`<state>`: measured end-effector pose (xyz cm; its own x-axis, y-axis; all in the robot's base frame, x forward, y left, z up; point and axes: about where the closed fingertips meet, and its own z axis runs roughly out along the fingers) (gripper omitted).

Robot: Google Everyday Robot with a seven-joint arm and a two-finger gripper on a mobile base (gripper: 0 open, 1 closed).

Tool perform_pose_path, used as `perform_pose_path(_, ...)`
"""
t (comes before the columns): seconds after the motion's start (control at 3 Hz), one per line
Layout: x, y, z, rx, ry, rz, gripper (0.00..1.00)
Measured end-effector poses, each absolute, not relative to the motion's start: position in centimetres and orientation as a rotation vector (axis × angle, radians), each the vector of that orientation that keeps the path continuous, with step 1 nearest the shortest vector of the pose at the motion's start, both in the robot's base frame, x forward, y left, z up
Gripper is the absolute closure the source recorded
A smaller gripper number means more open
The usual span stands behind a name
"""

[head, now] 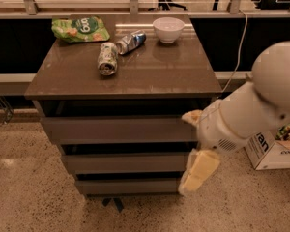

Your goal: Open bottom drawer

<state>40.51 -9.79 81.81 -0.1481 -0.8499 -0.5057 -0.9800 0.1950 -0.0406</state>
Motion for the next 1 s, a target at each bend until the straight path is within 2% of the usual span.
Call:
perform_pose_path(0.67,35.1,-1.5,63.8,-1.592,1.837,0.863,0.00)
perform_pose_path(1.0,36.2,-1.7,63.2,-1.548,1.855,0.849,0.00)
